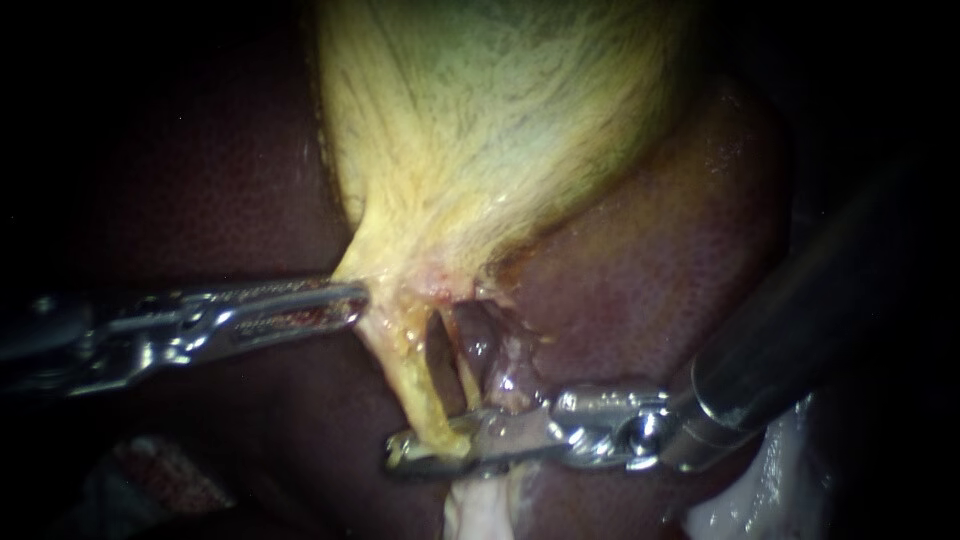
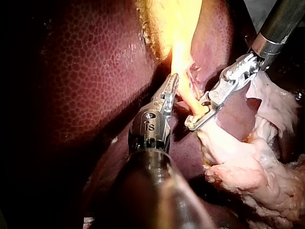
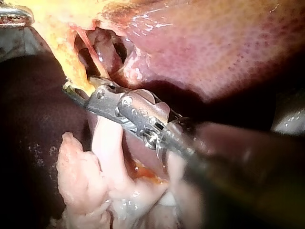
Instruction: Going back first clip left tube
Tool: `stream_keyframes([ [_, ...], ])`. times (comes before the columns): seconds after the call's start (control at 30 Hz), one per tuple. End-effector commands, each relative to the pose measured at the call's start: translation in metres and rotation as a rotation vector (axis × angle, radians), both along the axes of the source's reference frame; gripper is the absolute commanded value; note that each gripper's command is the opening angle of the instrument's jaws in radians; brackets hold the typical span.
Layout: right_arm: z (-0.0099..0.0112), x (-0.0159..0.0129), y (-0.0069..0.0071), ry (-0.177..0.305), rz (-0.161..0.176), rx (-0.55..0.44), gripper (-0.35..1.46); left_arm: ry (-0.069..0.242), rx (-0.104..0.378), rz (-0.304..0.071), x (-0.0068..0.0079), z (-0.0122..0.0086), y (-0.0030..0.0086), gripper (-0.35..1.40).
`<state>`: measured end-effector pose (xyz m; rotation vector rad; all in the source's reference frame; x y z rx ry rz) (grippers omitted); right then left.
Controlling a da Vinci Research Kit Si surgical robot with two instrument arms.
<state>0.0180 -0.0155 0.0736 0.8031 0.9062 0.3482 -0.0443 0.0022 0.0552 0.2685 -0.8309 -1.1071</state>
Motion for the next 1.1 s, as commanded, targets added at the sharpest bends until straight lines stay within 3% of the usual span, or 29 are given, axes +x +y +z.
stream_keyframes([
  [0.03,0.0,0.0,0.0,-0.002,-0.002,-0.001,-0.35,0.0,0.0,0.0,0.0,0.0,0.0,-0.05],
  [0.37,0.0002,0.0004,-0.0003,-0.003,-0.002,-0.004,-0.35,0.0,0.0,0.001,0.0001,0.0001,0.0,-0.05],
  [0.53,0.0009,0.0009,-0.0012,-0.005,-0.007,-0.012,0.2,0.0,0.0,0.001,0.0001,0.0,0.0,-0.05],
  [0.6,0.0007,0.0013,-0.001,0.021,-0.02,-0.047,0.39,0.0,0.0,0.001,0.0001,0.0,0.0,-0.05],
  [0.7,0.0003,0.0017,-0.0005,0.066,-0.026,-0.087,0.47,0.0,0.0,0.001,0.0002,0.0,0.0,-0.05],
  [0.83,-0.0003,0.002,0.0003,0.107,-0.01,-0.153,0.53,0.0,0.0,0.001,0.0002,0.0,-0.0001,-0.05],
  [1.1,-0.0006,0.0023,0.0011,0.14,-0.009,-0.297,0.6,-0.001,0.0,0.001,0.0003,0.0,-0.0001,-0.05],
])
